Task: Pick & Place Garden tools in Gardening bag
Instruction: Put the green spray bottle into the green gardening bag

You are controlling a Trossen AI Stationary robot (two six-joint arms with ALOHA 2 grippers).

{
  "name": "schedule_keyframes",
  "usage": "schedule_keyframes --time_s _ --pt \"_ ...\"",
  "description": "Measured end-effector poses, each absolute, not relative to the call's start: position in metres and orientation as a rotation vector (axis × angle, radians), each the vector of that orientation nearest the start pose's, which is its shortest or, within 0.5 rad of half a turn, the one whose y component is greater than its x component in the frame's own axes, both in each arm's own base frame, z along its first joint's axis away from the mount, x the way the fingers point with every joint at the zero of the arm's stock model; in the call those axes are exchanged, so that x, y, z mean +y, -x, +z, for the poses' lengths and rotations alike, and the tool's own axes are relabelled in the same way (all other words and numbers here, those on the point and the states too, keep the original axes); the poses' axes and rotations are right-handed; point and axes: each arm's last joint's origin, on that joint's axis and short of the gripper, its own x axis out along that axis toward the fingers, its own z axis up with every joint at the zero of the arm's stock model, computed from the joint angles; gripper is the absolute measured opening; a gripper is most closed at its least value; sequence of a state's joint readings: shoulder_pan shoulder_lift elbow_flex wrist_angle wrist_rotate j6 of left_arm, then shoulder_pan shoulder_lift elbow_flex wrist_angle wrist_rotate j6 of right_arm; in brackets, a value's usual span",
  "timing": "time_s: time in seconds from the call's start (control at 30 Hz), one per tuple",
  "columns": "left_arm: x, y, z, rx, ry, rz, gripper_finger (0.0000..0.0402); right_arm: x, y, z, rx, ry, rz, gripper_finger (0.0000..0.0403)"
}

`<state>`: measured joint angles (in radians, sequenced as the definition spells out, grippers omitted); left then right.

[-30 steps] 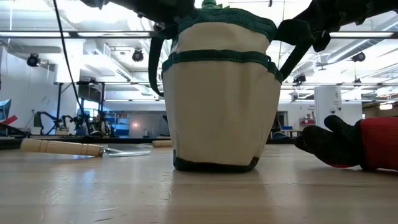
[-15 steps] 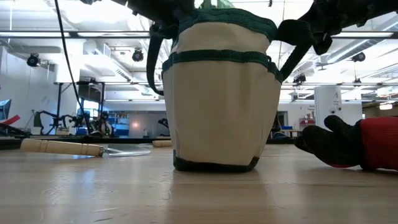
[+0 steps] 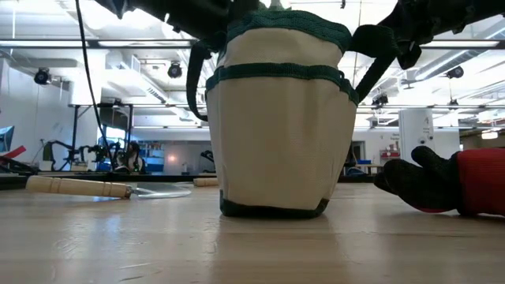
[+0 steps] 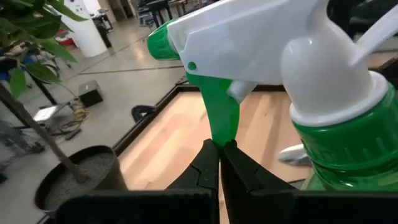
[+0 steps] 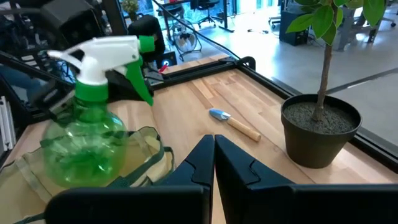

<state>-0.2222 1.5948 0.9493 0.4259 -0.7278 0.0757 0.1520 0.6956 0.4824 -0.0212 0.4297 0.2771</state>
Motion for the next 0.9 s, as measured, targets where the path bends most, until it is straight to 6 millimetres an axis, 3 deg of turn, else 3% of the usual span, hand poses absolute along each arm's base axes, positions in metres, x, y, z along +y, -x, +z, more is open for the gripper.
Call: schedule_keyframes --time_s 0.33,0.77,0.9 --pt "-0.047 -0.351 0.224 0.314 -0.300 0.561 0.0005 0.012 -0.161 0.258 0.185 -0.207 -0.305 0.0008" --pt "-0.046 -0.351 0.221 0.372 -0.449 0.539 0.0005 0.012 -0.161 0.257 0.189 -0.205 -0.306 0.0008" --pt "-0.047 -0.352 0.220 0.364 -0.409 0.505 0.0005 0.012 -0.161 0.257 0.191 -0.205 -0.306 0.0008"
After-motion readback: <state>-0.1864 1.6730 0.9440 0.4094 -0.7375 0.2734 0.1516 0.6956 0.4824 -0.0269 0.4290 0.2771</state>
